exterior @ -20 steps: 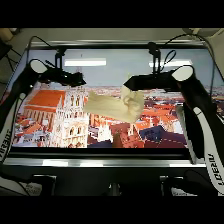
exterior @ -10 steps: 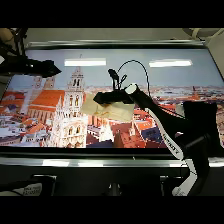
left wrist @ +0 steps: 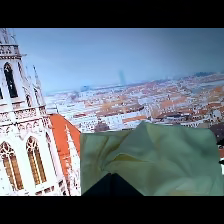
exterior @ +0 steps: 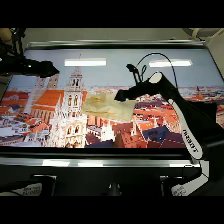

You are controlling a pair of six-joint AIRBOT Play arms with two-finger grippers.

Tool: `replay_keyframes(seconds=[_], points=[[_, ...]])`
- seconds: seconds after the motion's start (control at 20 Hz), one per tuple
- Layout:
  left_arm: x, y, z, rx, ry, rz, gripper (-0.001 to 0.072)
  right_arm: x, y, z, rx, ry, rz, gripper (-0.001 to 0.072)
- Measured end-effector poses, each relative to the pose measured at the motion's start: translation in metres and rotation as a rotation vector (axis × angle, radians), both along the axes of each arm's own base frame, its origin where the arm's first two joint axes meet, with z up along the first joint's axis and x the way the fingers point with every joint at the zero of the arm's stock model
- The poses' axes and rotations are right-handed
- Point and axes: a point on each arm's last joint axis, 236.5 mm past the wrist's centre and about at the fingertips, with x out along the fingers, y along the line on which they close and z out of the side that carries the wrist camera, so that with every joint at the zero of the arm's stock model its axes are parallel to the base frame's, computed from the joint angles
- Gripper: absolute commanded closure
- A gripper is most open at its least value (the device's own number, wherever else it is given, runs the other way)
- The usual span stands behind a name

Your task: Fold the shirts.

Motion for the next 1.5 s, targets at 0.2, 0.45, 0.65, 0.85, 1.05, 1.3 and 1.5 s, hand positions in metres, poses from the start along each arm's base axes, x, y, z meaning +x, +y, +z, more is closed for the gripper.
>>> replay_keyframes(seconds=[0.2,0.45,0.65,0.85,1.05,1.3,1.5], points=[[0.000,0.001,0.000,0.004,0.000,0.000,0.0686,-0.028,-0.086,-0.042,-0.143,0.188,-0.097,0.0086],[0.000,0.001,-0.001,0.006,0.001,0.000,0.0686,-0.044,-0.065,-0.072,0.080,0.313,-0.236,0.0070],[0.000,0.001,-0.001,0.006,0.001,0.000,0.0686,-0.033,-0.050,-0.075,0.206,0.329,-0.324,0.0115],[0.000,0.001,-0.001,0.006,0.001,0.000,0.0686,-0.031,-0.024,-0.077,0.234,0.315,-0.331,0.0683],[0.000,0.001,-0.001,0.006,0.001,0.000,0.0685,-0.012,-0.027,-0.047,0.282,0.238,-0.304,0.0693],[0.002,0.001,-0.005,0.006,0.009,0.000,0.0685,0.031,-0.093,0.071,0.323,0.000,-0.233,0.0693],[0.006,0.001,-0.009,0.005,0.010,0.006,0.0685,0.034,-0.195,0.140,0.197,-0.116,-0.300,0.0693]])
